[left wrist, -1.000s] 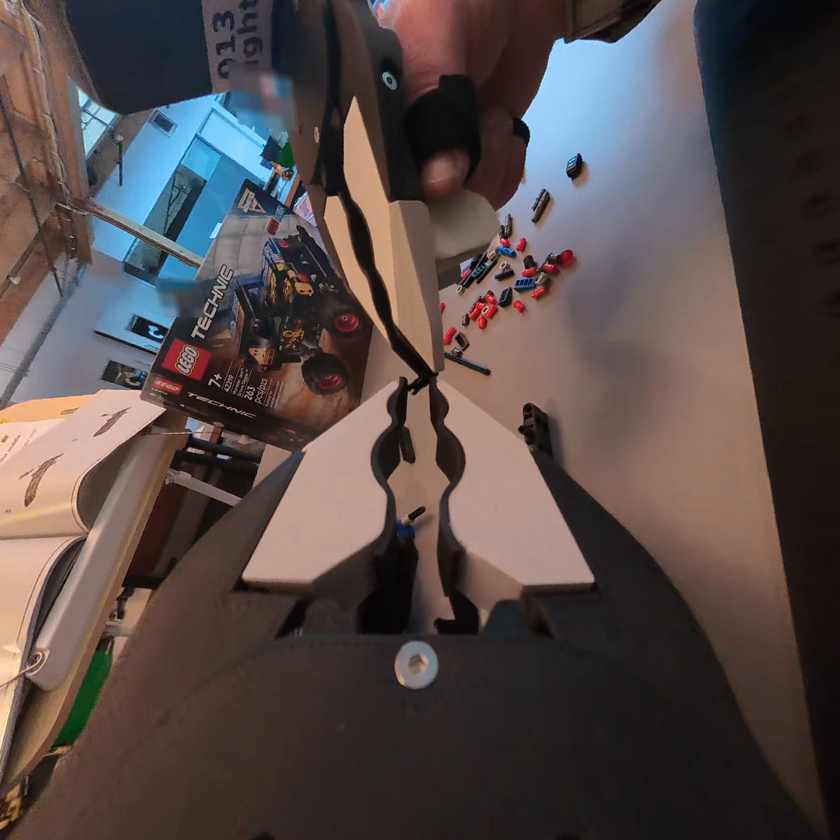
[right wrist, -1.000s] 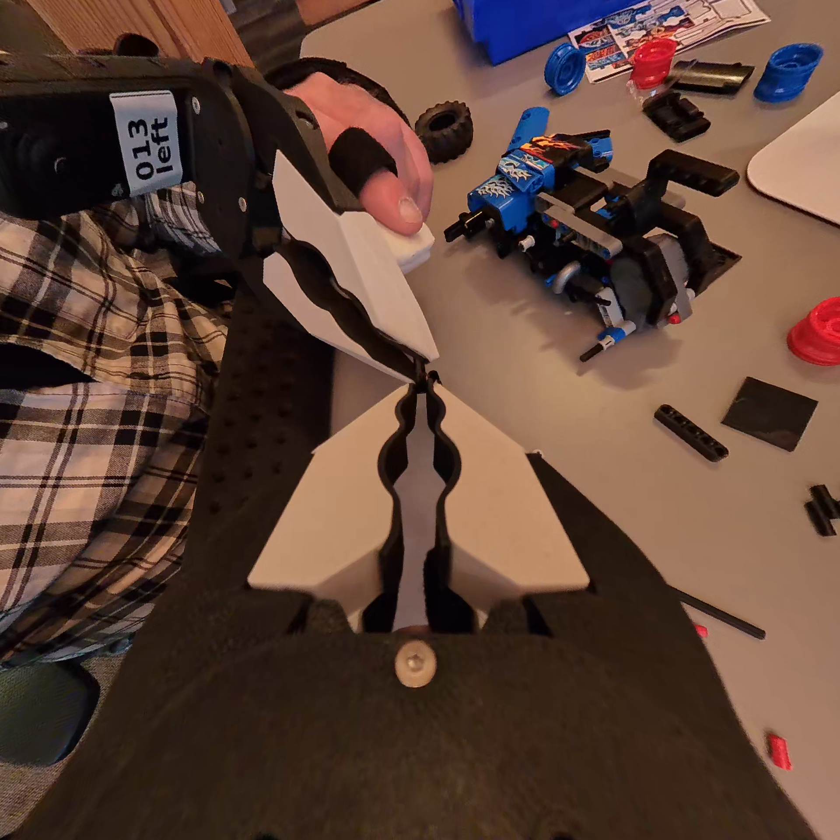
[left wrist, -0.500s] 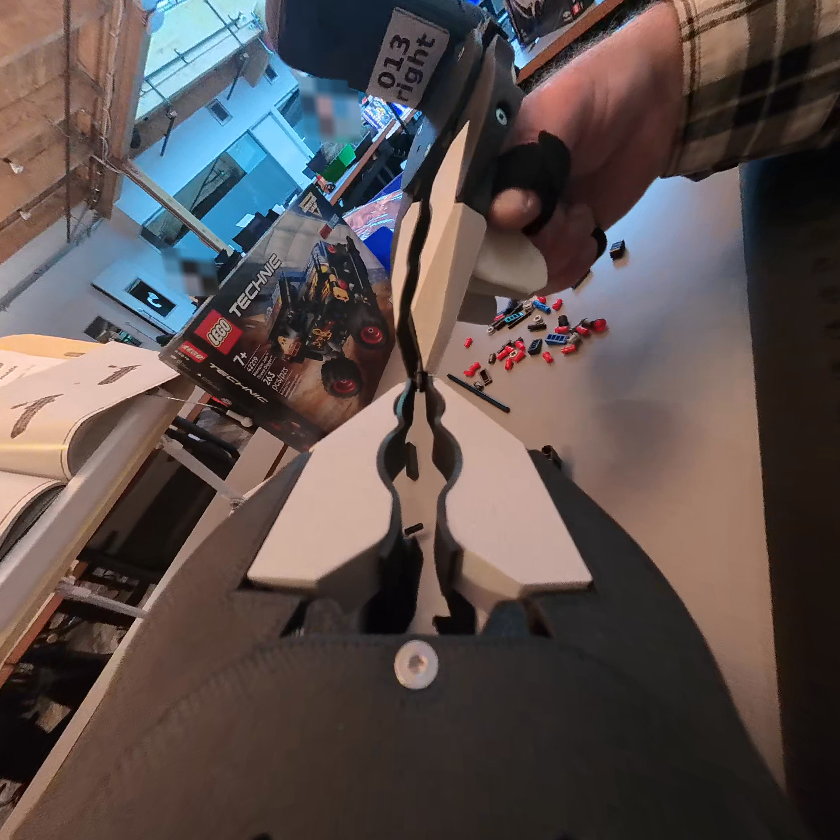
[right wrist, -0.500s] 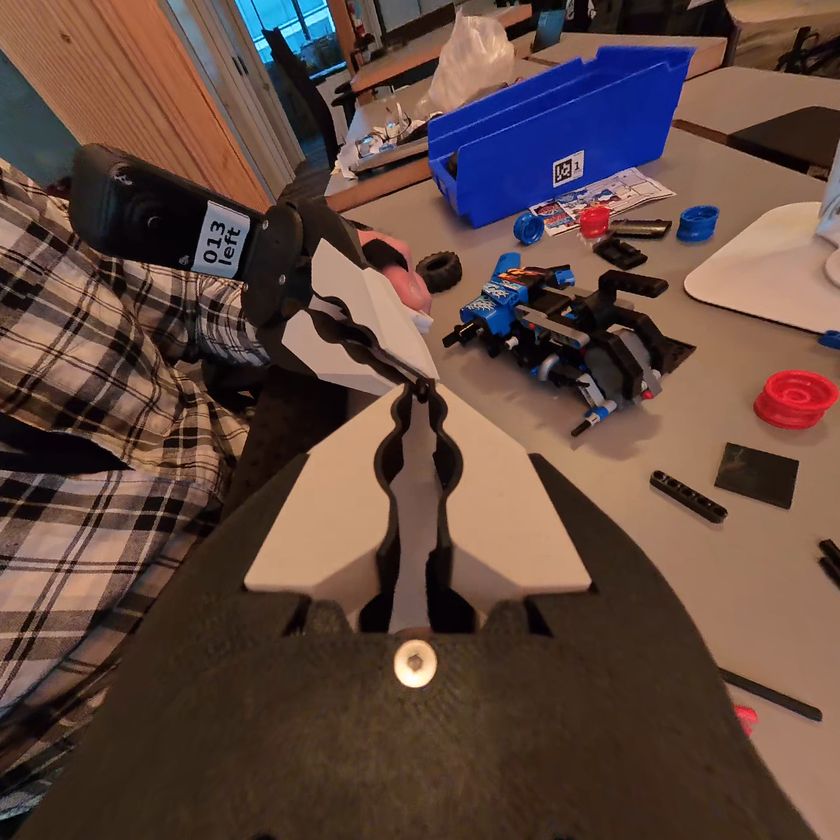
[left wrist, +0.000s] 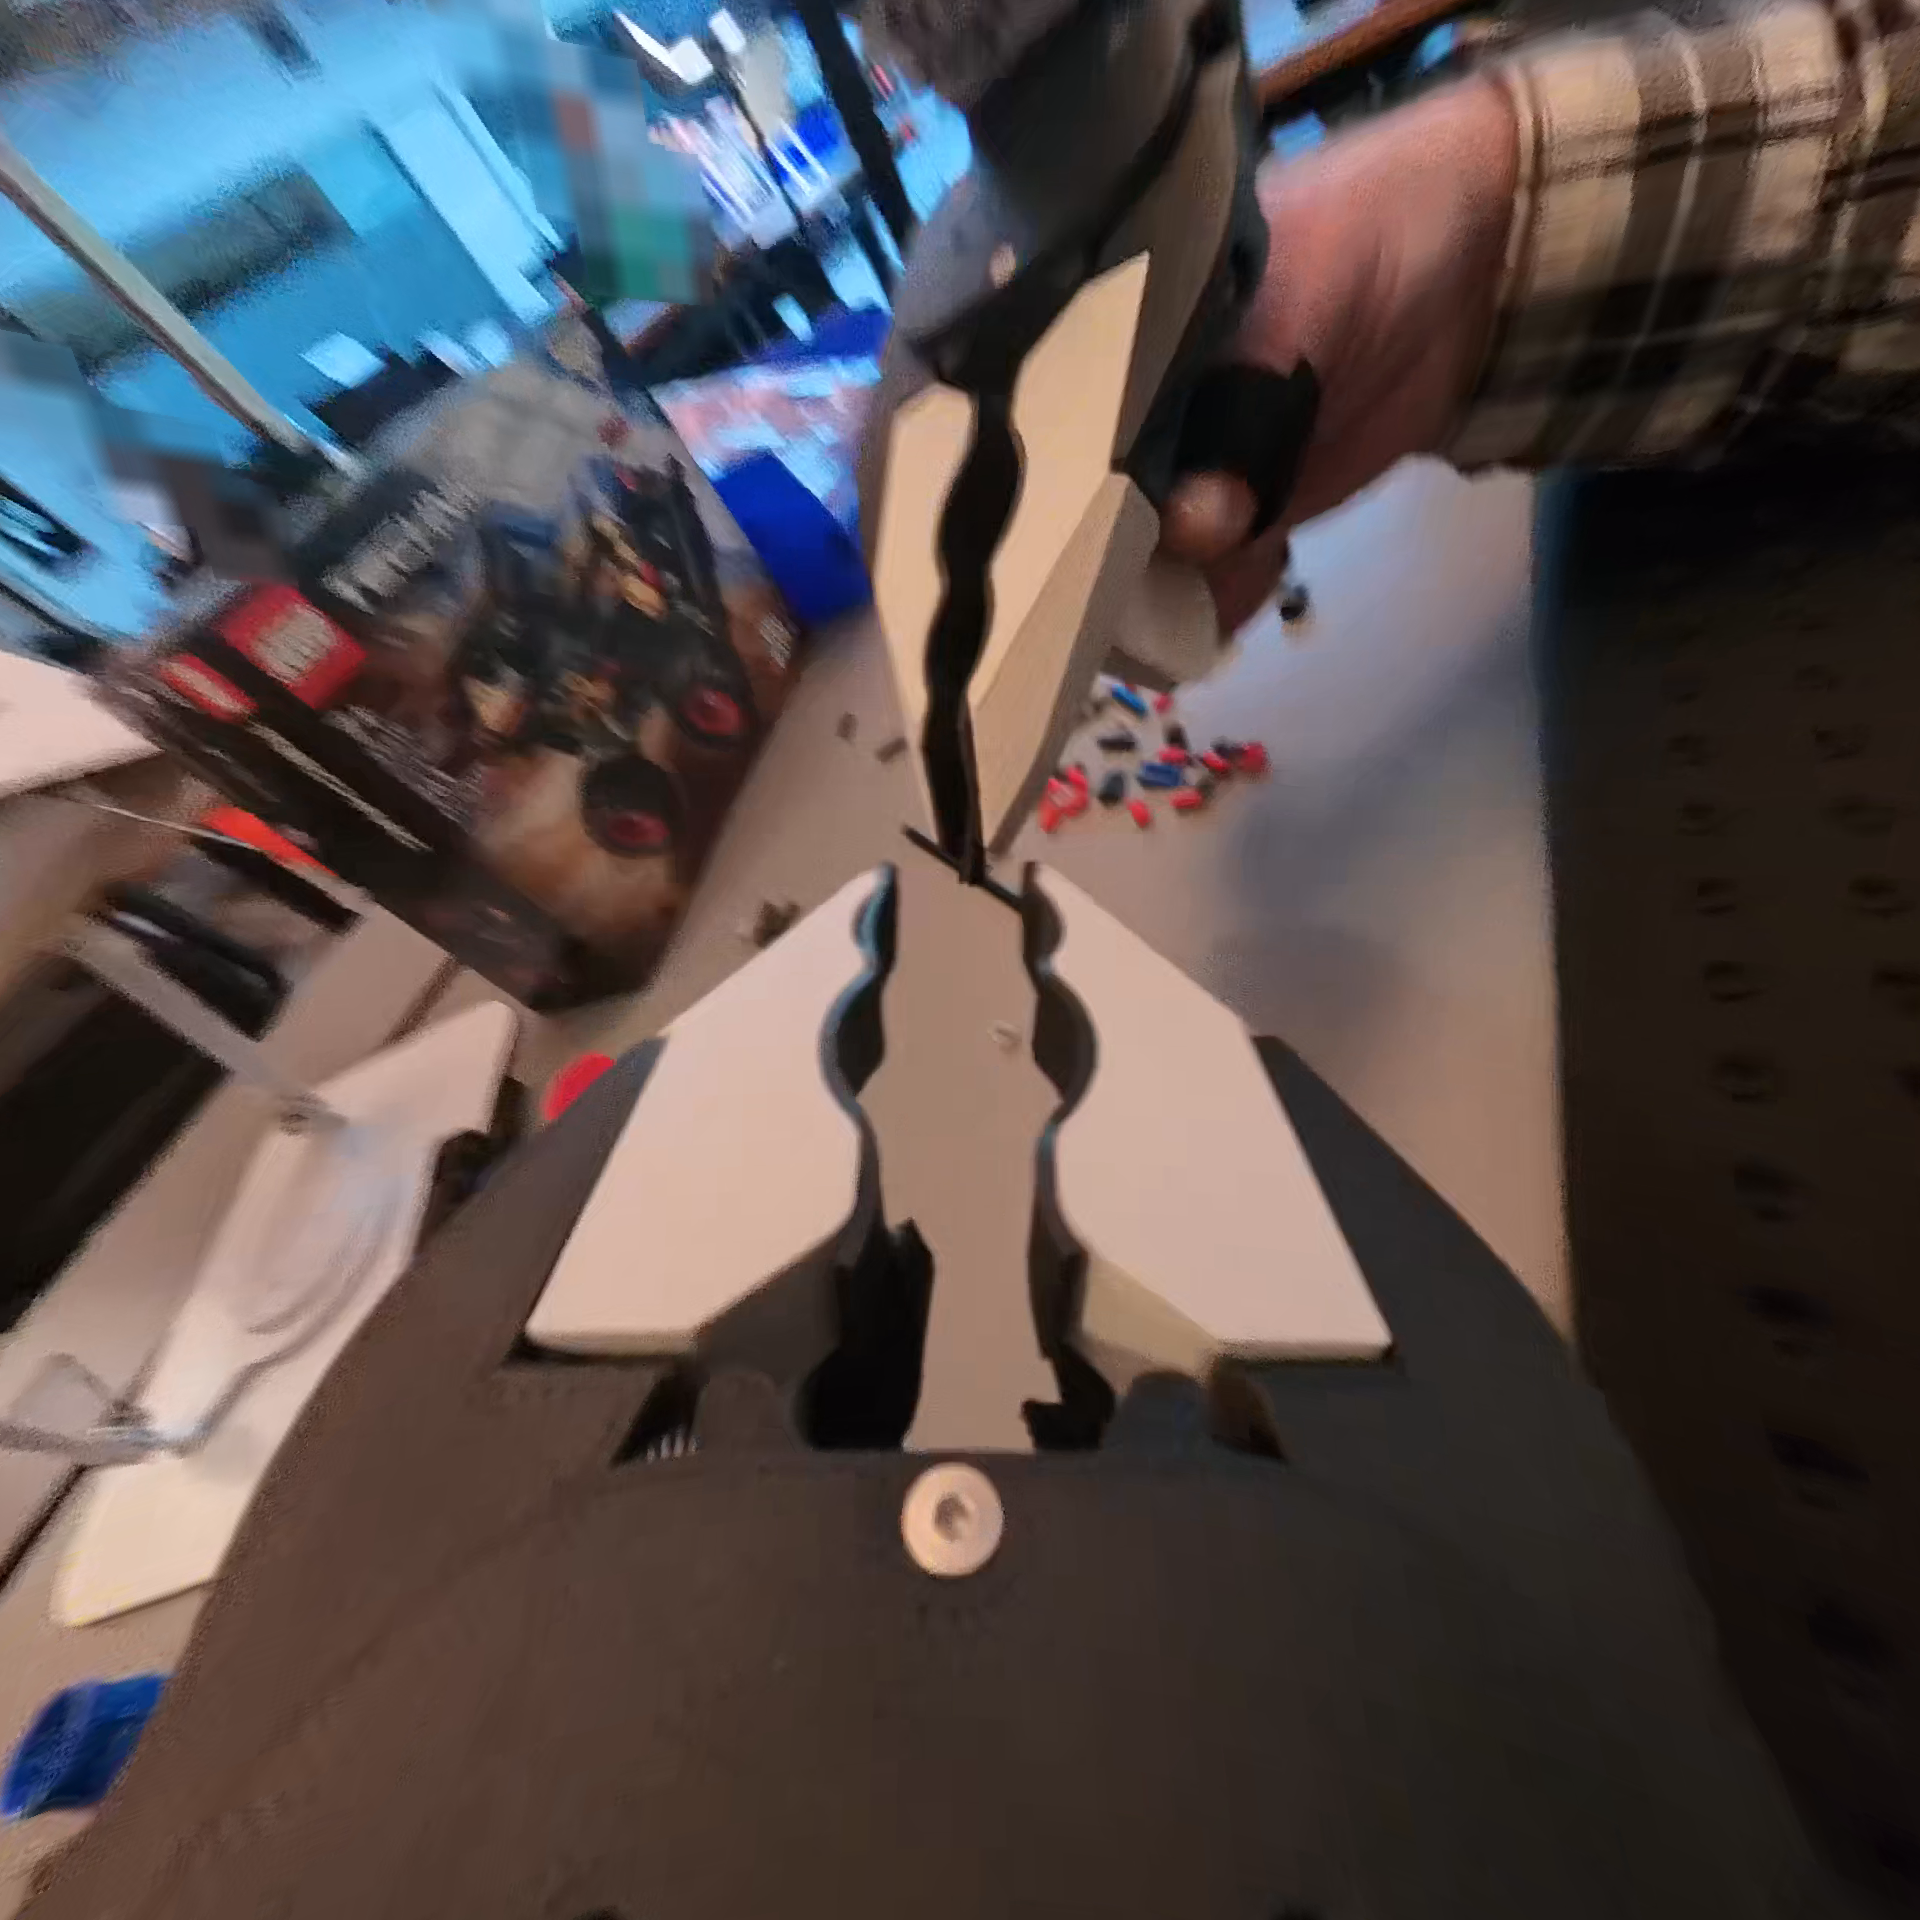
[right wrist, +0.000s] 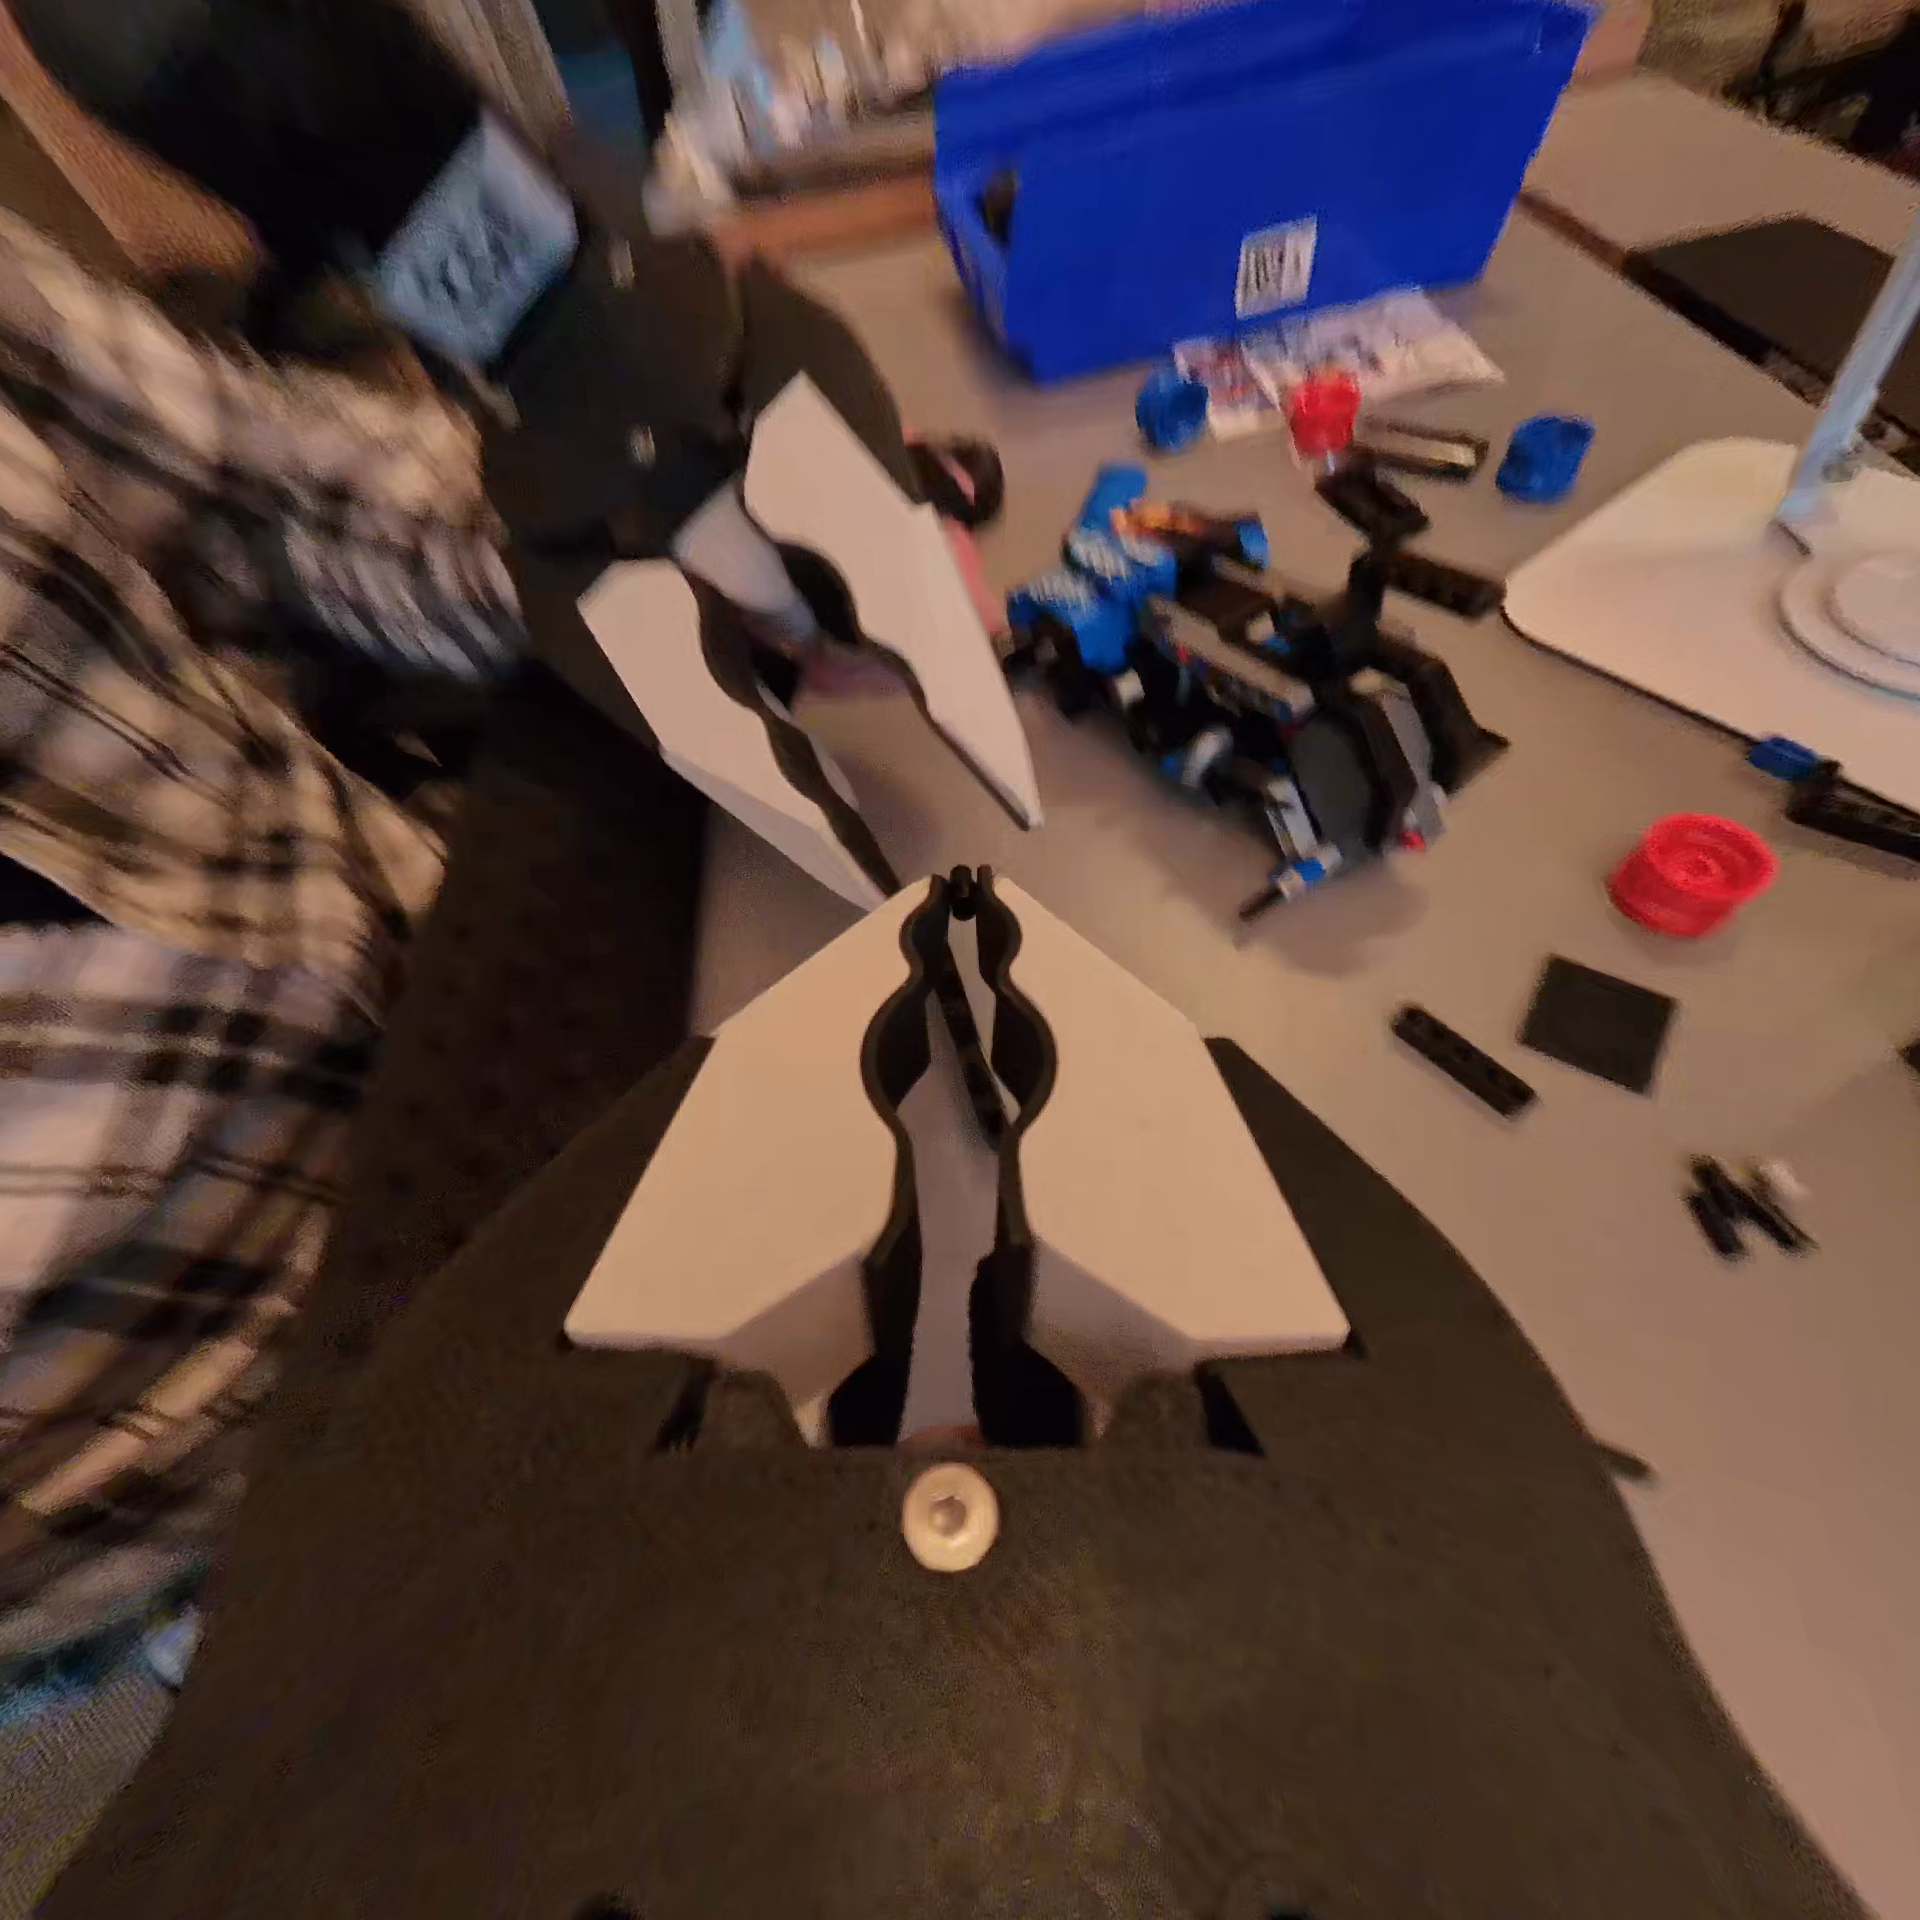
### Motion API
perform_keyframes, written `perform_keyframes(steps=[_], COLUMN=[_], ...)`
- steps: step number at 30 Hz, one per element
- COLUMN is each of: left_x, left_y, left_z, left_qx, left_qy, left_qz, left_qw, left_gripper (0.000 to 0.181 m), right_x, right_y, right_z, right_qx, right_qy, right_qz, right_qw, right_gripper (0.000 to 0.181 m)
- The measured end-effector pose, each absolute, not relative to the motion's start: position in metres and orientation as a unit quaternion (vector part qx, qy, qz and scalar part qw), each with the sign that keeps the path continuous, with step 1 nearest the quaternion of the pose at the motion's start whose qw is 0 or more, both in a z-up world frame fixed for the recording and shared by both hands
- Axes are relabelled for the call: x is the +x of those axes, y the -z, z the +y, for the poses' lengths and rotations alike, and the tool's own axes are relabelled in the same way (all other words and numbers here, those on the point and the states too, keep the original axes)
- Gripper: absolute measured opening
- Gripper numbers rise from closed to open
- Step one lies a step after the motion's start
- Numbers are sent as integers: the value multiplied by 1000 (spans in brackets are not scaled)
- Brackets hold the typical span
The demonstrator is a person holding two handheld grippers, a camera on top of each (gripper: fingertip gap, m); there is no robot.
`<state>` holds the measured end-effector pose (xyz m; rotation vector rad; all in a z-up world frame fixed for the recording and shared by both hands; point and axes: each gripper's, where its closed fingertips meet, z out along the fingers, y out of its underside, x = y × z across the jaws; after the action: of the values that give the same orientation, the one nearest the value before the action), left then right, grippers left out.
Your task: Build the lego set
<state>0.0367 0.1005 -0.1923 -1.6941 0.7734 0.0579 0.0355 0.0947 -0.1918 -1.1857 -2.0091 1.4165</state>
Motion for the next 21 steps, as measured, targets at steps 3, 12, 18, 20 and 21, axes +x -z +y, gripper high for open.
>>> perform_keyframes(steps=[3, 12, 18, 20, 21], left_x=[45, 44, 45, 45, 45], left_y=[227, 293, 293, 293, 293], left_z=[94, 88, 90, 90, 90], left_qx=[-779, -849, -851, -852, -852], left_qy=[46, 67, 88, 93, 94], left_qz=[350, 361, 351, 349, 349], left_qw=[518, 380, 380, 379, 378], left_gripper=[35, 11, 6, 6, 6], right_x=[46, 54, 57, 58, 58], right_y=[217, 266, 275, 277, 277], right_z=[90, 102, 101, 102, 102], right_qx=[-405, -373, -354, -350, -346], right_qy=[-421, -232, -205, -194, -190], right_qz=[-785, -876, -893, -898, -900], right_qw=[208, 198, 186, 184, 183], right_gripper=[2, 2, 2, 2, 2])
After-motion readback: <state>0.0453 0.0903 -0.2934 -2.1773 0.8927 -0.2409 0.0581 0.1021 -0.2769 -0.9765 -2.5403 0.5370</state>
